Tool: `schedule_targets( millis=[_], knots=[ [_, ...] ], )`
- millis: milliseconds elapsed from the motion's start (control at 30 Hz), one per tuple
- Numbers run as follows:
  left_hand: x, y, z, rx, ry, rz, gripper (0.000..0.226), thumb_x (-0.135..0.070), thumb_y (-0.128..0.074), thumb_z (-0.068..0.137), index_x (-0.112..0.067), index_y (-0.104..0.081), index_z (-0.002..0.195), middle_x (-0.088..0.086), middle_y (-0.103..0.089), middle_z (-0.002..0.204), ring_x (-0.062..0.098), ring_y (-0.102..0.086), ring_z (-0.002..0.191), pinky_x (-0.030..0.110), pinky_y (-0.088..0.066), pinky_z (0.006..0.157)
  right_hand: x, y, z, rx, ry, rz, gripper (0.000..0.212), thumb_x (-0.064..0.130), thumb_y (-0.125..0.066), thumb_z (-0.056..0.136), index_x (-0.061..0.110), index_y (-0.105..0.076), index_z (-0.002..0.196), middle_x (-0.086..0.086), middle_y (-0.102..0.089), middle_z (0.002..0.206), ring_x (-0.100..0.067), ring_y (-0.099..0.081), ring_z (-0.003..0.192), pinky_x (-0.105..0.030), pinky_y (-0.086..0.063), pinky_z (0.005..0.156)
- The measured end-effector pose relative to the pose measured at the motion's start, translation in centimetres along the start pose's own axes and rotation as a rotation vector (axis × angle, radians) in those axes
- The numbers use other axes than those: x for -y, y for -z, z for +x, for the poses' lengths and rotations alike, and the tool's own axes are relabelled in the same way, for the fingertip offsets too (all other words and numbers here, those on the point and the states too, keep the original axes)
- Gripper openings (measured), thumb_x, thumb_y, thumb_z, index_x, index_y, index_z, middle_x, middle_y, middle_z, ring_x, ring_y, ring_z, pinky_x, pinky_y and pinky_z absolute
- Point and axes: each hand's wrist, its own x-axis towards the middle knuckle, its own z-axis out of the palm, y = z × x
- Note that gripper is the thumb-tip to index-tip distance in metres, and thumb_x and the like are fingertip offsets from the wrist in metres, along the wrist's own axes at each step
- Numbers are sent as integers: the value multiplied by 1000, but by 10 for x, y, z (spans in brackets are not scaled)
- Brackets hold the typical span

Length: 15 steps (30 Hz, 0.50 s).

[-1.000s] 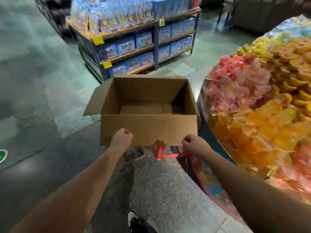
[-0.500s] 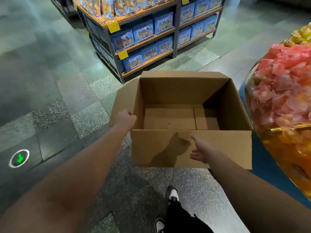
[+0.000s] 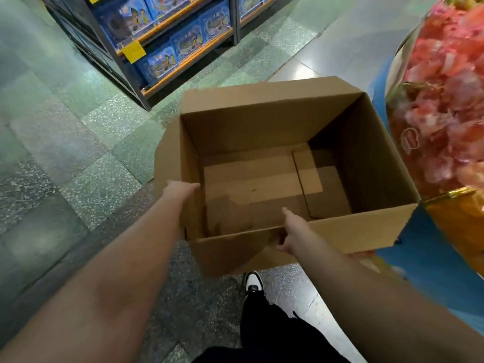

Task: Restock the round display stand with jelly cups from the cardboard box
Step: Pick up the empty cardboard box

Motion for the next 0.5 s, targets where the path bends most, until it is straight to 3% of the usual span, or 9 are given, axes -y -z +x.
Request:
schedule_targets(
  millis=[67, 133, 200, 333, 500],
  knots=[
    [0, -2, 4, -9, -37, 39, 59, -26, -57, 93, 3, -42, 142, 22, -58, 131, 38, -59, 116, 42, -54, 87, -5, -3, 17, -28, -10, 17, 42, 34, -61, 96, 7, -51, 126, -16, -60, 117, -35, -63, 89, -48, -57, 58],
    [0, 0, -9, 16, -48, 8, 37, -14, -46, 92, 5, -56, 123, 23, -65, 112, 38, -66, 100, 43, -58, 82, -11, -4, 30, -53, 13, 54, 25, 20, -56, 97, 5, -53, 117, -17, -64, 111, -33, -65, 82, -43, -56, 53],
    [3, 3, -18, 52, -78, -41, 26, -9, -44, 91, 4, -59, 108, 22, -67, 100, 36, -67, 90, 47, -60, 79, -14, -4, 31, -70, 44, 122, 20, 11, -52, 97, 3, -51, 116, -18, -62, 106, -32, -65, 81, -46, -57, 56],
    [29, 7, -20, 42, -124, -98, 26, -10, -46, 87, 0, -59, 107, 21, -67, 99, 37, -67, 90, 51, -59, 81, -24, 0, 21, -40, 124, 149, 20, 4, -44, 99, 2, -50, 117, -16, -57, 86, -27, -56, 66, -45, -56, 54],
    [87, 29, -32, 30, -92, -242, 11, -13, -51, 90, -4, -57, 86, 22, -68, 94, 39, -69, 88, 58, -58, 81, -62, -6, -14, 19, 198, 127, 7, 3, -43, 100, 2, -49, 103, -14, -53, 80, -24, -49, 61, -49, -55, 73]
  ],
)
